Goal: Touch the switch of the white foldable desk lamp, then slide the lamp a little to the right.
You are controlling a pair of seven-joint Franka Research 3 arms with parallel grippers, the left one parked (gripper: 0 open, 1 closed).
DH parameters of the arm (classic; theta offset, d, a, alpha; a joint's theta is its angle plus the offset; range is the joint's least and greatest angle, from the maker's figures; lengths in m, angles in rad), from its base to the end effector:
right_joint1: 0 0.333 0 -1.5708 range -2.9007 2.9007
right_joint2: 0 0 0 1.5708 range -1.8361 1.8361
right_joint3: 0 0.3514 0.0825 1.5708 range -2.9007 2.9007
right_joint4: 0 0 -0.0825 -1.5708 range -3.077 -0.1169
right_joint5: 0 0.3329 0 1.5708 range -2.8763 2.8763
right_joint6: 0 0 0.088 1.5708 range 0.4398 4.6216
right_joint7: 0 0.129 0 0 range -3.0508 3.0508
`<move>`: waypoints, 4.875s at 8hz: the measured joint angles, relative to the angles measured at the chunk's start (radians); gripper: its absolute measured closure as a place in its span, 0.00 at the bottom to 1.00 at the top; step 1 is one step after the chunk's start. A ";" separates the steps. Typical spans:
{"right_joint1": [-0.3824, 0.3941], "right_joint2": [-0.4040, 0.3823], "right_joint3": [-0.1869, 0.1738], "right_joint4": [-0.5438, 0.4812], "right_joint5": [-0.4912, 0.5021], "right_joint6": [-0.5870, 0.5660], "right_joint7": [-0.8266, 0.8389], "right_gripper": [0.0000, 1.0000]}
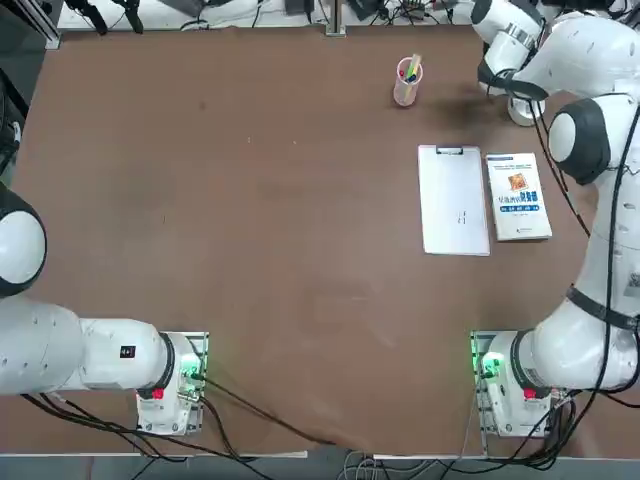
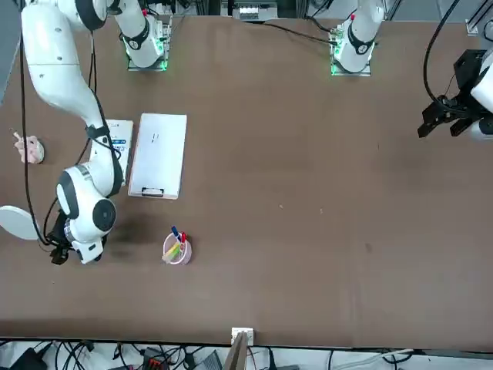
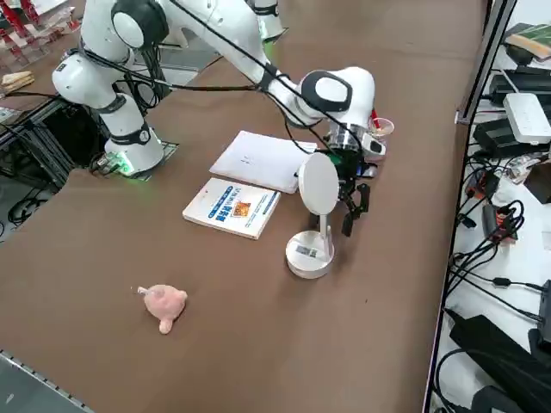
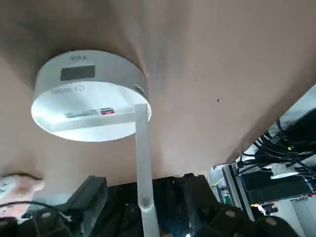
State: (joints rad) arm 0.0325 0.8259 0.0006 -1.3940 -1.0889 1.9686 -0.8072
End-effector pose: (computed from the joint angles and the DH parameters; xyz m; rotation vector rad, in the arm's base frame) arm 0.7121 -0.0517 0.2645 1.7135 1.4913 -0.6873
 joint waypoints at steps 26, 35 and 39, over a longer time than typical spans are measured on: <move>-0.119 -0.031 -0.003 0.133 0.331 -0.307 0.026 0.85; -0.121 0.023 -0.016 0.132 0.321 -0.310 0.071 0.81; -0.110 0.023 -0.016 0.135 0.320 -0.305 0.072 0.38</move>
State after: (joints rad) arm -0.0775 0.8488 -0.0157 -1.2591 -0.7689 1.6638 -0.7352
